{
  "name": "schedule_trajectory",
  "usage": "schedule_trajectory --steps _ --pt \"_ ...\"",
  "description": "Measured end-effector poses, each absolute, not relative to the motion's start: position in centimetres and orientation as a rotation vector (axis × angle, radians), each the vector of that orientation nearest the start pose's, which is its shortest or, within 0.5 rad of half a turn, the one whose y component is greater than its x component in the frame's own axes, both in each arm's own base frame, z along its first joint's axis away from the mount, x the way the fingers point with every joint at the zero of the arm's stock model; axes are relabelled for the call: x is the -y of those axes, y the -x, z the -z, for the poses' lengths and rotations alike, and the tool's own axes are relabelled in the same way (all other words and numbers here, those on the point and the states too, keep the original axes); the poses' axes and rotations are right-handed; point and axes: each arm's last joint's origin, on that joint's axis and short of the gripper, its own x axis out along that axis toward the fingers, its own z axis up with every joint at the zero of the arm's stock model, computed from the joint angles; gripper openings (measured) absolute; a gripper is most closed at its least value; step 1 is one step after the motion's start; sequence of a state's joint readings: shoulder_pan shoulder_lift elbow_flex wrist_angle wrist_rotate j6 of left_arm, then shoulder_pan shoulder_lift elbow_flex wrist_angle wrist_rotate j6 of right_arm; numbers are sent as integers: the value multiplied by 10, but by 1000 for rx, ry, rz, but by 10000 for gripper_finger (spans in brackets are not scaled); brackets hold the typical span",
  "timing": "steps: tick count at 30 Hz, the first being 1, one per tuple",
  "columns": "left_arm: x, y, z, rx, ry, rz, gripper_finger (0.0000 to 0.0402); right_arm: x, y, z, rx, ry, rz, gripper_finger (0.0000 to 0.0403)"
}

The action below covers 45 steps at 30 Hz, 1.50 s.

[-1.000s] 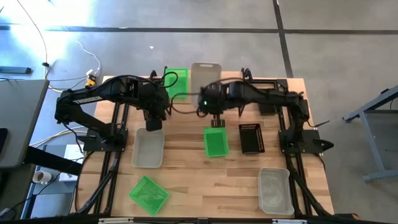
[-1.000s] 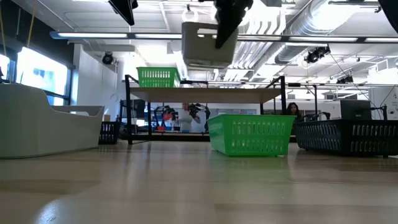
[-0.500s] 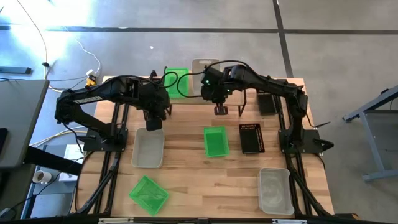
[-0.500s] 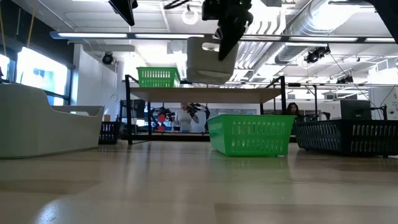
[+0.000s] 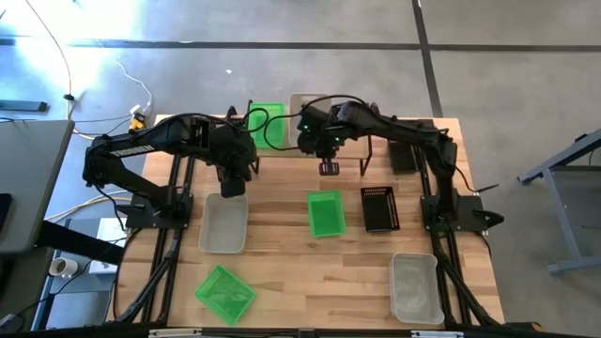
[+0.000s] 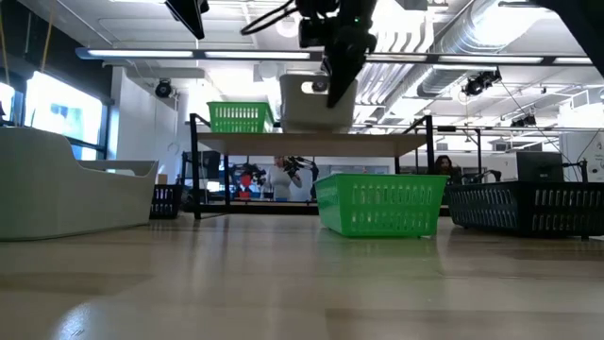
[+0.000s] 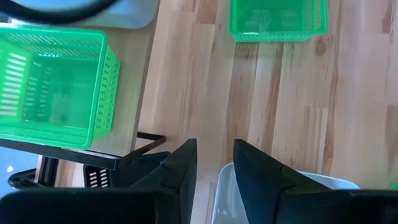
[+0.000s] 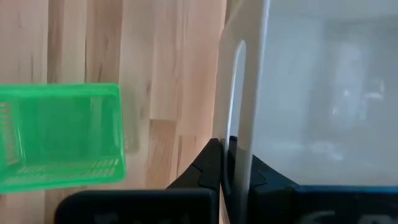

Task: Stack baskets on shelf by color
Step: Put the middle gray bin on the shelf, then put the left black bin on the shelf

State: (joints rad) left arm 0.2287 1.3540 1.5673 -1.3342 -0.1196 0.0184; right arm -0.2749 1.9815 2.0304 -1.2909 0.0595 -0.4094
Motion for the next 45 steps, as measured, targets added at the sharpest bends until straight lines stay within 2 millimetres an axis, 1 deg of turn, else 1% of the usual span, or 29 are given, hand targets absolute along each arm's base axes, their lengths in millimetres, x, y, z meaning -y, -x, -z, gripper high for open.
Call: schedule_trajectory --steps 3,18,21,27,32,38,45 --pt "-56 -225 -385 -1126 52 -304 97 111 -384 -321 -1303 221 40 0" --pt "-56 -225 -385 -1125 61 -306 97 112 -386 -322 -1292 236 72 5" --pt "-56 -225 -385 -1125 61 -306 97 113 -387 -323 -1270 240 79 23" --pt "-56 -225 -385 -1121 84 -320 97 113 -388 -323 -1265 258 69 72" --pt "-56 -225 -385 -1120 87 -322 97 113 -387 -325 -1270 267 71 90" --pt "-56 -225 -385 -1114 122 -344 97 111 -381 -343 -1264 218 108 92" --pt "-56 -225 -385 -1109 147 -360 97 108 -371 -369 -1240 117 184 92"
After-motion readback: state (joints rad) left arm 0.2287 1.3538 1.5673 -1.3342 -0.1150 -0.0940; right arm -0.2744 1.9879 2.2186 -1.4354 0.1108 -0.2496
